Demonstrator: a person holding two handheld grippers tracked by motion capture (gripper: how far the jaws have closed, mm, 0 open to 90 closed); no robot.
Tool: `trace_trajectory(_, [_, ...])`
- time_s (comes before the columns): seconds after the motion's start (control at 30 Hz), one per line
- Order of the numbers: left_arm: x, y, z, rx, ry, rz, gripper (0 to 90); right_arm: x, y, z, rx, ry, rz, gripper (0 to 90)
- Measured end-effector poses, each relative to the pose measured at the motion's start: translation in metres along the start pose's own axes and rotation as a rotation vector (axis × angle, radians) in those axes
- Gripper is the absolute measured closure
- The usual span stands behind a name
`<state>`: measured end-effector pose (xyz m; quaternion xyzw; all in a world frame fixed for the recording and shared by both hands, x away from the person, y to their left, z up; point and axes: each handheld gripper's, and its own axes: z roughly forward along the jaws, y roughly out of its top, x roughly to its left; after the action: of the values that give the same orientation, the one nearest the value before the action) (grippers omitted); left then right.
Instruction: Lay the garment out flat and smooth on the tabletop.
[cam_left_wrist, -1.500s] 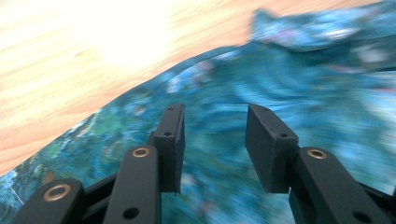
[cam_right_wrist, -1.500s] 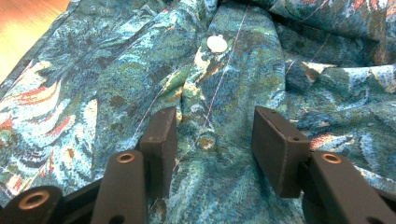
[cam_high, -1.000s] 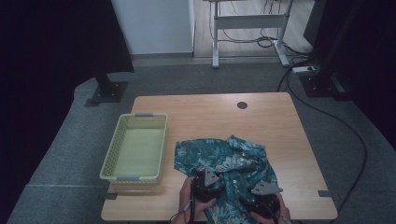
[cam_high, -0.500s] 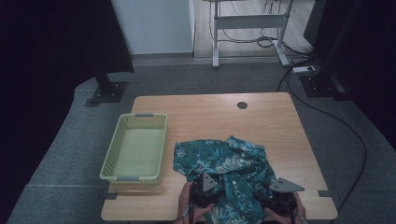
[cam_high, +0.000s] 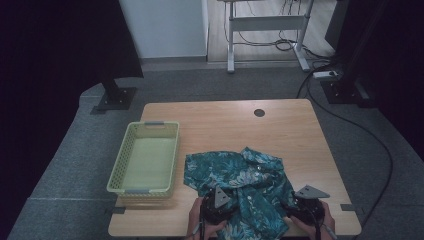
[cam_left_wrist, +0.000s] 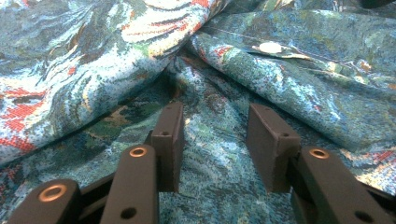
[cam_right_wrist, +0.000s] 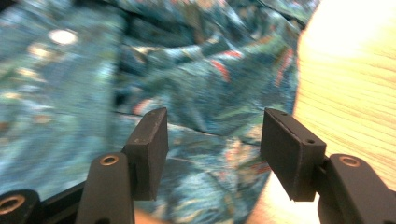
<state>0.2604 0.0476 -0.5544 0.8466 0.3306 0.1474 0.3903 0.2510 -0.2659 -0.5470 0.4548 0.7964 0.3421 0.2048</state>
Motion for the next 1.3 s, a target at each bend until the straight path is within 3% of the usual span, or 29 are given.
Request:
trace_trajectory(0.07, [0.001, -0.001, -0.001, 0.0, 0.0, -0.004, 57.4, -0.002, -0.001, 0.003, 0.015, -0.033, -0.015, 40.6])
trace_trajectory(0.23, [0.004, -0.001, -0.002, 0.0, -0.007, -0.009, 59.1, -0.011, -0.004, 0.003, 0.015, -0.025, 0.026, 41.2])
trace_trajectory(0.3, [0.005, -0.001, -0.002, 0.001, -0.001, -0.006, 60.7, -0.013, -0.005, 0.002, 0.012, 0.021, 0.037, 53.4])
trace_trajectory(0.4, [0.007, -0.002, -0.002, -0.002, -0.002, -0.013, 60.7, -0.012, -0.003, 0.001, 0.02, 0.049, 0.013, 75.2])
trace_trajectory(0.5, [0.008, -0.002, -0.003, 0.0, -0.001, -0.011, 60.8, -0.012, 0.0, 0.001, 0.032, 0.072, 0.012, 82.9])
trace_trajectory(0.8, [0.017, -0.003, -0.006, 0.007, -0.018, -0.018, 60.3, -0.034, 0.007, -0.011, -0.005, 0.049, 0.06, 84.8])
trace_trajectory(1.0, [0.022, -0.005, -0.008, 0.007, -0.024, -0.021, 59.7, -0.052, 0.011, -0.015, -0.024, -0.003, 0.081, 84.8])
trace_trajectory(1.3, [0.025, -0.006, -0.009, 0.01, -0.036, -0.02, 56.7, -0.073, 0.002, -0.017, -0.046, -0.062, 0.135, 84.0])
